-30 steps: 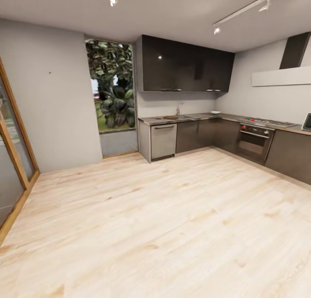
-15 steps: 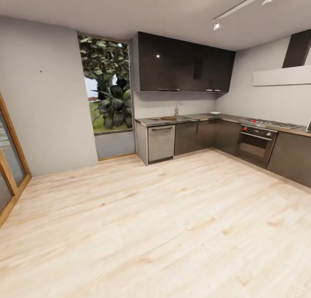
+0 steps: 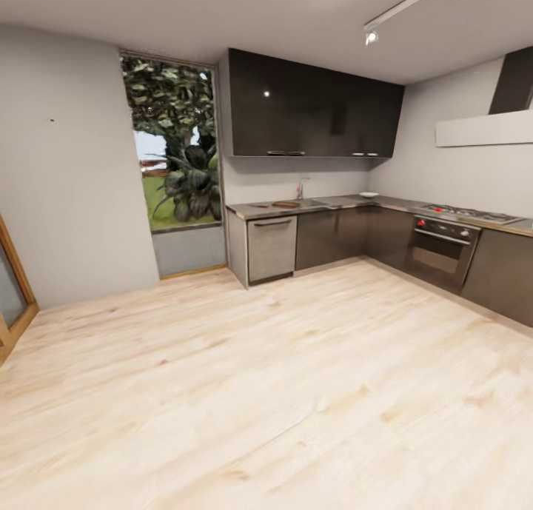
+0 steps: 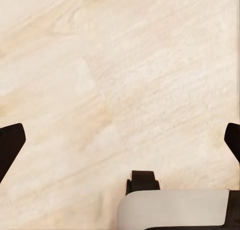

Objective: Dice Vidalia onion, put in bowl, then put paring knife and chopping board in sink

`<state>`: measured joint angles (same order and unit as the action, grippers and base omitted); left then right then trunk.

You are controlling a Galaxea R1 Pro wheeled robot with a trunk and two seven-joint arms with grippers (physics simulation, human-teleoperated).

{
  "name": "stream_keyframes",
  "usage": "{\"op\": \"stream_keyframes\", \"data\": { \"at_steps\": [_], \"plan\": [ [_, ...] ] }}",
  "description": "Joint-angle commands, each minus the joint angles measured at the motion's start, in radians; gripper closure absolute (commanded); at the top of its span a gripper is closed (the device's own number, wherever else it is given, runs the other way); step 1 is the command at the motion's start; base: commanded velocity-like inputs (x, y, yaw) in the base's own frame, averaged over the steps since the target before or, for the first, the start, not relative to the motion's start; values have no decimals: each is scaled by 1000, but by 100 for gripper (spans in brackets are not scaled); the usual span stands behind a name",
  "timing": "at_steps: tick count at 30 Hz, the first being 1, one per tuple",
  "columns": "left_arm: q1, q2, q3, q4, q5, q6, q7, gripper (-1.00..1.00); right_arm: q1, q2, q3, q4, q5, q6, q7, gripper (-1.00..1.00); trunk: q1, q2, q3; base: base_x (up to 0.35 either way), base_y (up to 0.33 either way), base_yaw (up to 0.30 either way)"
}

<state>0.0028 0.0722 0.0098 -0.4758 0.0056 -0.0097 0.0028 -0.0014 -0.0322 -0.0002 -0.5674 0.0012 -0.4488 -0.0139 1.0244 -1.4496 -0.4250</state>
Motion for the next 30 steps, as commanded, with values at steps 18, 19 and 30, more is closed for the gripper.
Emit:
{"op": "stream_keyframes", "data": {
  "at_steps": [18,19,30],
  "plan": [
    [0,0,1,-1,1,-1,0,-100,0,0,0,0,0,-2,-2,-100,1,0,-1,310,-155,0],
    [0,0,1,-1,1,-1,0,-100,0,0,0,0,0,-1,-2,-100,1,0,-1,308,-158,0],
    [0,0,1,0,1,-1,0,-100,0,0,0,0,0,-2,-2,-100,1,0,-1,308,-159,0]
  ]
}}
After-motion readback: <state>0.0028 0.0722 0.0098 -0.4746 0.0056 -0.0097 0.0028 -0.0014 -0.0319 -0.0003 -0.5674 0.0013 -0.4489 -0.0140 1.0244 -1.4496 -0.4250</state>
